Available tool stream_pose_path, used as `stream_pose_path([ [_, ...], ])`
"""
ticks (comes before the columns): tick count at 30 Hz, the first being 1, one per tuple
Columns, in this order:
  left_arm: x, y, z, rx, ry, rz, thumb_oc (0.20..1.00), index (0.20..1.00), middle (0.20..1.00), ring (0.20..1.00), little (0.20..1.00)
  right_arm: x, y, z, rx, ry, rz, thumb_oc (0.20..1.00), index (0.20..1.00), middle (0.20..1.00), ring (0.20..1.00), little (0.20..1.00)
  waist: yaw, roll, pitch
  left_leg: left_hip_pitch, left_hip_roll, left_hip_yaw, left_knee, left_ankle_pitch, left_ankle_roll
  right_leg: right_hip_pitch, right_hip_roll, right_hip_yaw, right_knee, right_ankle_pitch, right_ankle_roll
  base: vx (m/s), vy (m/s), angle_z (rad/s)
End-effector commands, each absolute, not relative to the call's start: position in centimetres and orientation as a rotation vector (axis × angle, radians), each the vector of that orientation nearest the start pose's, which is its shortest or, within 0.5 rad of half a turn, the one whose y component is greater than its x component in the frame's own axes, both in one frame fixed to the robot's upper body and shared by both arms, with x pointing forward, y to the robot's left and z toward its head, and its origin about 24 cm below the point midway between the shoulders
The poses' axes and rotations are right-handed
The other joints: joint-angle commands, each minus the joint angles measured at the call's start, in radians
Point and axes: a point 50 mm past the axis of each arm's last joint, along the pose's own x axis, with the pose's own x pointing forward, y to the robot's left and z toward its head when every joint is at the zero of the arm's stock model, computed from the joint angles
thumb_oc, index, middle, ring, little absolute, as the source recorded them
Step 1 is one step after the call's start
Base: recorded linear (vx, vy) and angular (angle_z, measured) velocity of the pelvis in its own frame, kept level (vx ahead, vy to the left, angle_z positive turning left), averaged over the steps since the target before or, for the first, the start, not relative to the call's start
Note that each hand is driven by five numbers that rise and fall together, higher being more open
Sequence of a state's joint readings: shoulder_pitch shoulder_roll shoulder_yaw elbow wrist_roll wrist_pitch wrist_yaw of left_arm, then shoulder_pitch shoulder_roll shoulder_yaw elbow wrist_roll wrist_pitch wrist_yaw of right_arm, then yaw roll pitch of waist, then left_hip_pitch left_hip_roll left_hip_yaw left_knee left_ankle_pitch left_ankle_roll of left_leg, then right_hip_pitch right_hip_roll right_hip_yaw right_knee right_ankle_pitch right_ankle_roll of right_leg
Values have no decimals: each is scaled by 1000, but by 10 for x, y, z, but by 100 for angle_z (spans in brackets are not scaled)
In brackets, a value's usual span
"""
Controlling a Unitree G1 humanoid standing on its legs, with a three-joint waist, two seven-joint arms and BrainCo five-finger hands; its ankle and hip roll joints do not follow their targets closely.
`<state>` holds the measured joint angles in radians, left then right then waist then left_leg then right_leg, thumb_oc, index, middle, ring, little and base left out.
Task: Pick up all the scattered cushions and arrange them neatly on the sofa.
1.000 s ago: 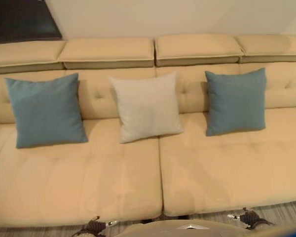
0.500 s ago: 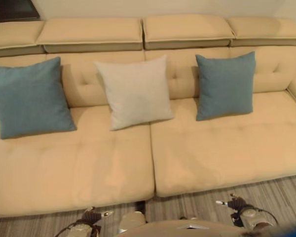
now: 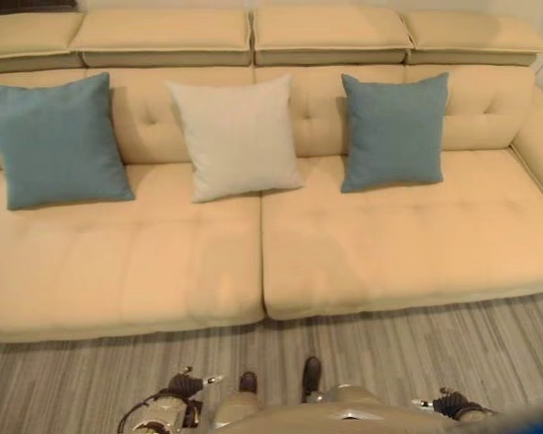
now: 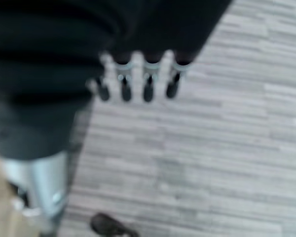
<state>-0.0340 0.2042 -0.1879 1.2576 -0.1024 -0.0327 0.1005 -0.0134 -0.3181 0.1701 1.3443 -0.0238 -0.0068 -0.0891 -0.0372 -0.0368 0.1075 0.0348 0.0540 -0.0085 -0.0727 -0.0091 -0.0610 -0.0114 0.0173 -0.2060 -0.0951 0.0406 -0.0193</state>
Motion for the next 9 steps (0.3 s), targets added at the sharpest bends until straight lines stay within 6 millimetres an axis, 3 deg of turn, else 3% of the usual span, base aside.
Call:
stream_pose_path([
  [1,104,232,-159,322,1173,156,1000,1000,1000,1000,1000,80,-259,-159,-472,1295,-105,1000,1000,1000,1000,1000,20,-43,-34,-12,-38,18,-15,36,6,23,-68,72,58,-10,129,20,89,-13],
  [9,102,232,-159,352,1178,158,1000,1000,1000,1000,1000,83,-251,-160,-476,1283,-95,1000,1000,1000,1000,1000,20,-53,-43,-2,-35,44,-15,30,3,41,-80,69,52,-2,144,-16,29,-7],
])
